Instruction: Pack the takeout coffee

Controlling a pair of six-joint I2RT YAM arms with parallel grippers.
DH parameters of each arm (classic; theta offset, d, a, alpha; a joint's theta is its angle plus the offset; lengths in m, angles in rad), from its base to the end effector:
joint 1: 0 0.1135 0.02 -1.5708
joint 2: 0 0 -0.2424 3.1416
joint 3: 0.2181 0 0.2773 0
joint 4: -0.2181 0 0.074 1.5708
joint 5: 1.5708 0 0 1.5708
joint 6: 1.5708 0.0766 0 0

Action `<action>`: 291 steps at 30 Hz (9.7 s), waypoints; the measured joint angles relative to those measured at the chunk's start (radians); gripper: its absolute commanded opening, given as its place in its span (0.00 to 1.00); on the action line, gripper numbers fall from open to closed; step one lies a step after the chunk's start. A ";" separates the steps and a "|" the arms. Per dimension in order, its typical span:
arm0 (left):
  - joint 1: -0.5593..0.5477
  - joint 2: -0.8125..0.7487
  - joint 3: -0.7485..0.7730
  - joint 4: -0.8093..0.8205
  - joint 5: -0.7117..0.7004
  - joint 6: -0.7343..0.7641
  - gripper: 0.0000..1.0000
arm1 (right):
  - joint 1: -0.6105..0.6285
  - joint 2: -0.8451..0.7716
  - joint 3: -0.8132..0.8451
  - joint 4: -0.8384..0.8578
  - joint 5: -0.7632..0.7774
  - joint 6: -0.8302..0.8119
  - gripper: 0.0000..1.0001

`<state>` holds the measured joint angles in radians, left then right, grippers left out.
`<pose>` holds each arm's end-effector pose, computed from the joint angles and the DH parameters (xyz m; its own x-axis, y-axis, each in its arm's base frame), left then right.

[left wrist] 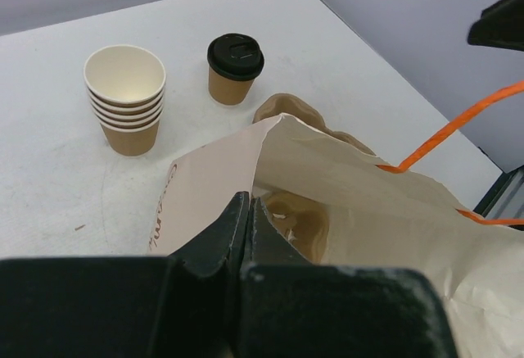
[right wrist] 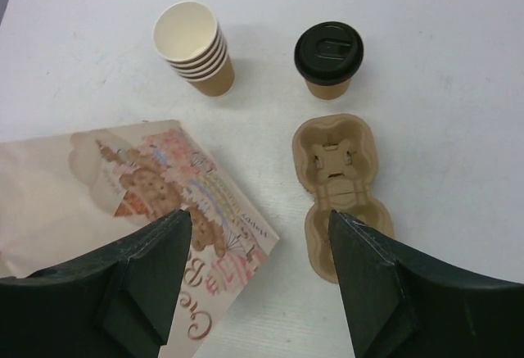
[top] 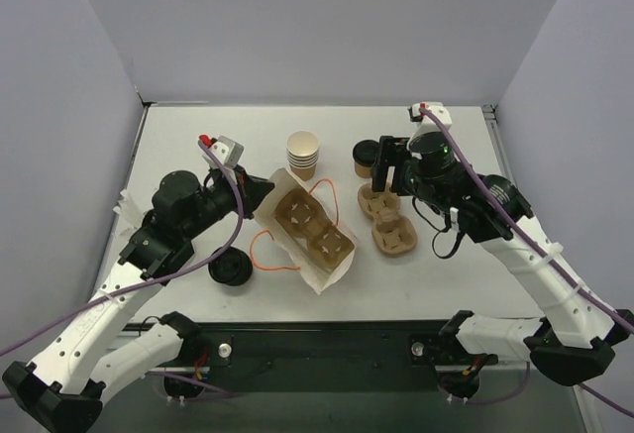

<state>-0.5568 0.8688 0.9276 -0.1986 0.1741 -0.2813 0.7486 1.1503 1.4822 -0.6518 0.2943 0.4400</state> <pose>0.2292 -0.1583 0.3536 -0.2986 -0.1362 -0.9446 0.6071 0.7366 -0.2981 0.2329 0.1861 0.4334 -0.4000 0.1848 -0.8977 -0.3086 0.8951 0.3218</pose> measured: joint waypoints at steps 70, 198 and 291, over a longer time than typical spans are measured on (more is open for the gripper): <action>-0.001 -0.219 -0.085 -0.261 0.063 -0.024 0.00 | -0.380 1.042 0.544 0.091 -0.299 -0.495 0.82; -0.007 -0.220 -0.200 -0.063 -0.117 -0.203 0.00 | 0.255 0.134 -0.415 0.620 -0.336 -1.159 0.52; -0.003 -0.232 -0.230 -0.245 -0.191 -0.205 0.00 | 0.220 0.500 -0.285 0.689 -0.363 -1.774 0.49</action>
<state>-0.5602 0.6373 0.6975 -0.4431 -0.0166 -0.4862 0.9691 1.6508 1.1976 0.0368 -0.0685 -1.3342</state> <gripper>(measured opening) 0.024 0.688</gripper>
